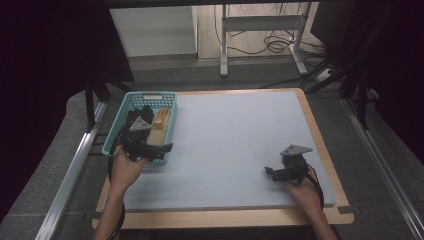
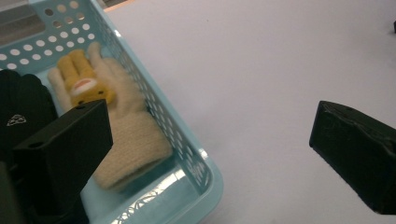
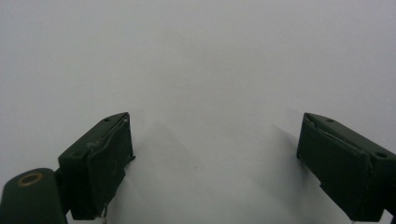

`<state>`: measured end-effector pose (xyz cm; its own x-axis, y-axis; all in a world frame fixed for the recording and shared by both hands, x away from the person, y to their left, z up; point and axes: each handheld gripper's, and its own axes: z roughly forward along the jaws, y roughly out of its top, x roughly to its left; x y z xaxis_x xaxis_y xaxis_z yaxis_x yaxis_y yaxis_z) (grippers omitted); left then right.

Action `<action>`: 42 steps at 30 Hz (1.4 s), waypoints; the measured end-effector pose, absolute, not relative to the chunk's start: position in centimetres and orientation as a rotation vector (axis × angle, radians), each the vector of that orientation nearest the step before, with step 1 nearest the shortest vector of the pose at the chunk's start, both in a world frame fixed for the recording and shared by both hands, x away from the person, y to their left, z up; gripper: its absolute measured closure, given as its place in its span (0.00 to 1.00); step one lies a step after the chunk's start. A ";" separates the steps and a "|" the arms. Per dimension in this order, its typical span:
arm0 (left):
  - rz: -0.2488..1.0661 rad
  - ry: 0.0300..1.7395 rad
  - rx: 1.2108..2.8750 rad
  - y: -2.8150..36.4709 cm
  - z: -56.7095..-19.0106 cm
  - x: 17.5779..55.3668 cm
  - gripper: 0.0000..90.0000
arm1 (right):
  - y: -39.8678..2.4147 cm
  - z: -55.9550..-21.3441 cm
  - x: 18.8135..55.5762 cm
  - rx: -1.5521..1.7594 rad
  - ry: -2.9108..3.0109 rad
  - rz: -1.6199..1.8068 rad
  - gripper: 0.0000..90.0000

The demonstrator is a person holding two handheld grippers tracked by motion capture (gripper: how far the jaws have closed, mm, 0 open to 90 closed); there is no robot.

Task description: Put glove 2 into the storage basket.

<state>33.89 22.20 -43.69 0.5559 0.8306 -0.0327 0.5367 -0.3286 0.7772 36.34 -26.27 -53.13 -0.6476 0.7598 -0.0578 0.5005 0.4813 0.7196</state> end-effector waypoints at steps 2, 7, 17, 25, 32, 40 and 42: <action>0.476 1.091 2.016 21.9 -43.8 33.8 0.00 | -26.3 -53.1 36.3 1.055 2.362 0.969 0.11; 0.468 1.074 2.015 21.1 -43.9 33.7 0.00 | -26.3 -53.1 36.3 1.055 2.362 0.969 0.11; 0.457 1.015 2.028 19.0 -44.3 33.3 0.00 | -26.3 -53.1 36.3 1.055 2.362 0.968 0.11; 0.434 0.962 2.032 17.0 -44.6 32.8 0.00 | -26.3 -53.1 36.3 1.054 2.362 0.968 0.11; 0.406 0.918 2.037 15.3 -45.2 32.5 0.00 | -26.3 -53.1 36.3 1.054 2.362 0.968 0.11; 0.367 0.874 2.024 13.6 -46.0 32.2 0.00 | -26.3 -53.1 36.3 1.054 2.362 0.968 0.11; 0.362 0.866 2.026 13.2 -46.2 32.1 0.00 | -26.3 -53.1 36.3 1.054 2.362 0.968 0.11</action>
<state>32.15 13.22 -46.18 0.7148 0.6960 -0.0681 0.4400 -0.3719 0.8174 36.34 -26.26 -53.12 -0.6477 0.7596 -0.0589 0.4997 0.4820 0.7197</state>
